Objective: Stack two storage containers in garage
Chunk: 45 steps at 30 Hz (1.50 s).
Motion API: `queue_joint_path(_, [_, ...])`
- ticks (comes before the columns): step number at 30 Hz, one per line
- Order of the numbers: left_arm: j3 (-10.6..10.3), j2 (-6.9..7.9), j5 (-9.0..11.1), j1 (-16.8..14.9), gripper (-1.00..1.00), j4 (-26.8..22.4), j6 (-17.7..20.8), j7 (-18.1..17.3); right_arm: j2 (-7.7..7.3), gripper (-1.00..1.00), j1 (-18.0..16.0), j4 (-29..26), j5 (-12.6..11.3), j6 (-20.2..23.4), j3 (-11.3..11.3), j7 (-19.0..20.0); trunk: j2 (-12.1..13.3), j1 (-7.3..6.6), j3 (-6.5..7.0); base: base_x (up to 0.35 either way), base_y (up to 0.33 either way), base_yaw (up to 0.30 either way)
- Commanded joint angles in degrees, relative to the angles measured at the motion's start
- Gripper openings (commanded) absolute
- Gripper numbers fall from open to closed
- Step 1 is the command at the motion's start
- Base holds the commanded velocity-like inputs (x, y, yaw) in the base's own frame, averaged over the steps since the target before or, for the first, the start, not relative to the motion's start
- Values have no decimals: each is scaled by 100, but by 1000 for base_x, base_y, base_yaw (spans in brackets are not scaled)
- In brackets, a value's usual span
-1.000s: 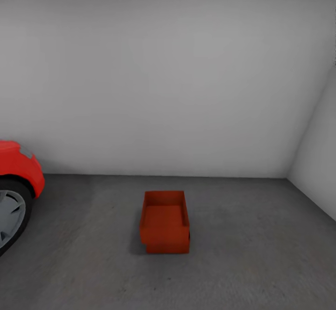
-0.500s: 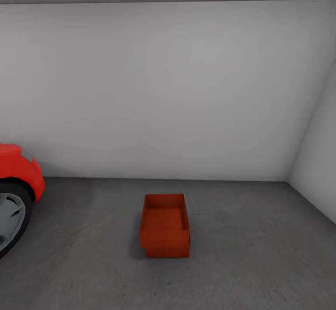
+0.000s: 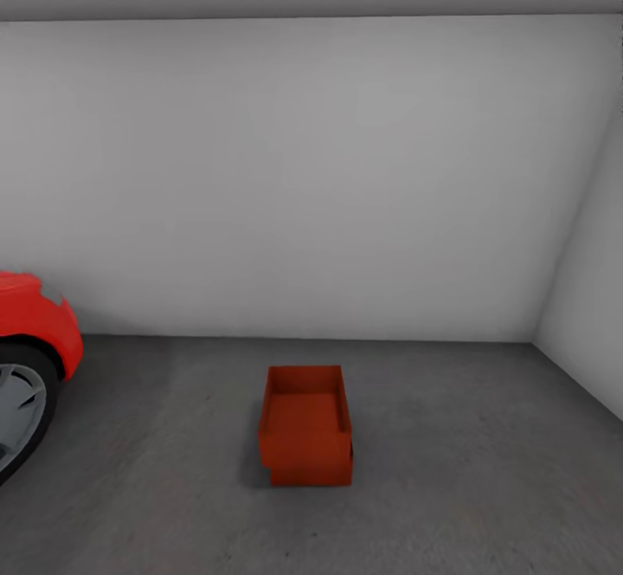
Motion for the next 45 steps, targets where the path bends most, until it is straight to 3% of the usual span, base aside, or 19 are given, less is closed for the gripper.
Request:
queue_joint_path(1, [-52,0,50,-3,100,2,-14,12,3,100,-9,19,-59,-30,50,-10,-6,1,1,0,0,0])
queue_joint_path(29, [-48,0,50,-3,100,2,-14,12,1,100,-6,19,-55,-38,57,-3,-6,1,256,0,0,0])
queue_joint_path(40, [-48,0,53,-3,100,2,-14,12,-46,100,-7,19,-32,-45,88,-49,-6,1,275,0,0,0])
queue_joint_path(44, [-48,0,57,-3,100,2,-14,12,-49,100,-10,18,32,-46,94,-24,-6,1,275,0,0,0])
queue_joint_path(45, [-48,0,60,-3,100,2,-14,12,-49,100,-9,18,146,-47,95,-21,-6,1,275,0,0,0])
